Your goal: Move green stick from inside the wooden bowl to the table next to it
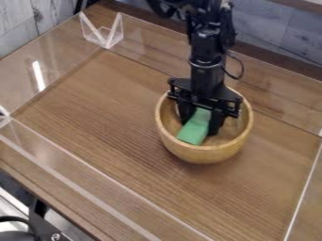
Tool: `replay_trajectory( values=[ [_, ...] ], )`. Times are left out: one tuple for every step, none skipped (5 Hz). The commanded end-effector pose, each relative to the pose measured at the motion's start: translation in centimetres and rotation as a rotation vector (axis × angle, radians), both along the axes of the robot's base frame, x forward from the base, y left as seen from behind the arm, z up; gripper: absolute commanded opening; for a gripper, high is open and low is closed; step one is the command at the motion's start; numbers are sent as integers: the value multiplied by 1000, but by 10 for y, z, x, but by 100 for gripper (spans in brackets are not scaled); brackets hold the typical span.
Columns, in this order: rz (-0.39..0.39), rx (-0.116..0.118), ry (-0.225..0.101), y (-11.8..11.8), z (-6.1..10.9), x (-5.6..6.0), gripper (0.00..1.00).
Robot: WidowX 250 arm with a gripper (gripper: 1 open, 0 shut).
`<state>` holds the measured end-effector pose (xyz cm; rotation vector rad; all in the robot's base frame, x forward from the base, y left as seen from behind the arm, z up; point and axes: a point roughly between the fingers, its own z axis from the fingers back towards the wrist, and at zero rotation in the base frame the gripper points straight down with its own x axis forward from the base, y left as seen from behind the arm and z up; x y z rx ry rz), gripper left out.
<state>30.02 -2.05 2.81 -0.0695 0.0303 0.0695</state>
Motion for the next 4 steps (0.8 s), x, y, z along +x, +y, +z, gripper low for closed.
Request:
replay_trajectory(
  values=[
    [12,-12,-105,6,33,14,0],
    [18,-20,-107,8,36,13,0],
    [23,-25,-107,10,38,13,0],
    [28,-31,-106,12,40,13,0]
  ],
)
